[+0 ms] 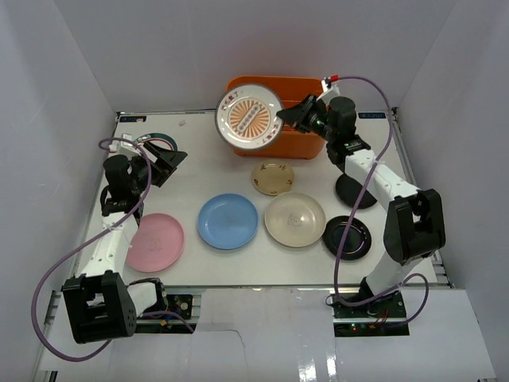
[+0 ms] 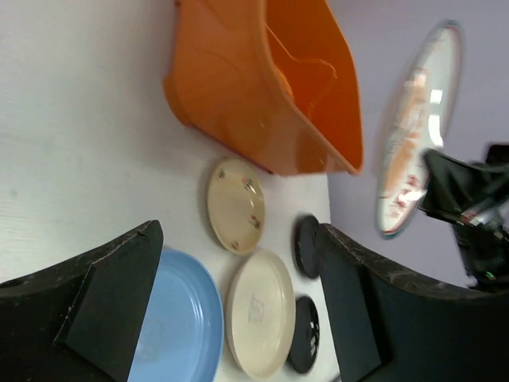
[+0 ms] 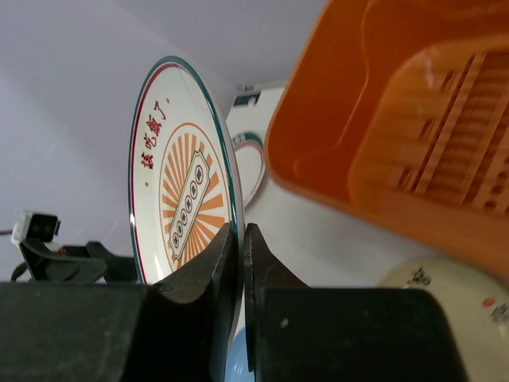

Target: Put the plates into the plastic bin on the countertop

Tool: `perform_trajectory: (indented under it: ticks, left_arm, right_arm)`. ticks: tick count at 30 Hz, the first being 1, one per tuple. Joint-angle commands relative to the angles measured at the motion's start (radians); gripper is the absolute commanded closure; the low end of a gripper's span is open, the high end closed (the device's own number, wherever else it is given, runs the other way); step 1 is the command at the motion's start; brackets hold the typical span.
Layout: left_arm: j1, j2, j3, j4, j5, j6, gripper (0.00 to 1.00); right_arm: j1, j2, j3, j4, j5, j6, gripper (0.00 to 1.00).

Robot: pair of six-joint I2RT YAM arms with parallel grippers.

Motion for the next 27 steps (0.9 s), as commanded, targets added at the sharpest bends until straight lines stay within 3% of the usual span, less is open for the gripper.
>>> perform_trajectory:
  ticks: [1, 4, 12, 22, 24, 25, 27]
  left_arm:
    - [0.002, 0.043, 0.057, -0.095, -0.204, 0.043, 0.11]
    - [0.007, 0.109, 0.074, -0.122, -0.335, 0.046, 0.08]
    - [0.114, 0.304, 0.092, -0.116, -0.422, 0.011, 0.07]
    - [0.209, 0.456, 0.123, -0.078, -0.485, 0.031, 0.07]
    - [0.213, 0.491, 0.164, -0.084, -0.499, 0.046, 0.07]
    - [0.213, 0.525, 0.180, -0.081, -0.501, 0.054, 0.07]
    - [0.213, 0.563, 0.226, -0.076, -0.511, 0.072, 0.08]
  right_arm:
    - [-0.060, 0.051, 0.155, 0.023, -0.008, -0.019, 0.92]
    - [-0.095, 0.152, 0.295, -0.069, 0.073, -0.099, 0.92]
    - [-0.115, 0.426, 0.647, -0.275, 0.256, -0.370, 0.92]
    - [-0.118, 0.550, 0.660, -0.278, 0.300, -0.439, 0.92]
    - [-0.118, 0.550, 0.642, -0.276, 0.337, -0.444, 0.85]
    - [-0.118, 0.549, 0.634, -0.276, 0.342, -0.444, 0.68]
    - [-0.118, 0.536, 0.608, -0.270, 0.345, -0.442, 0.47]
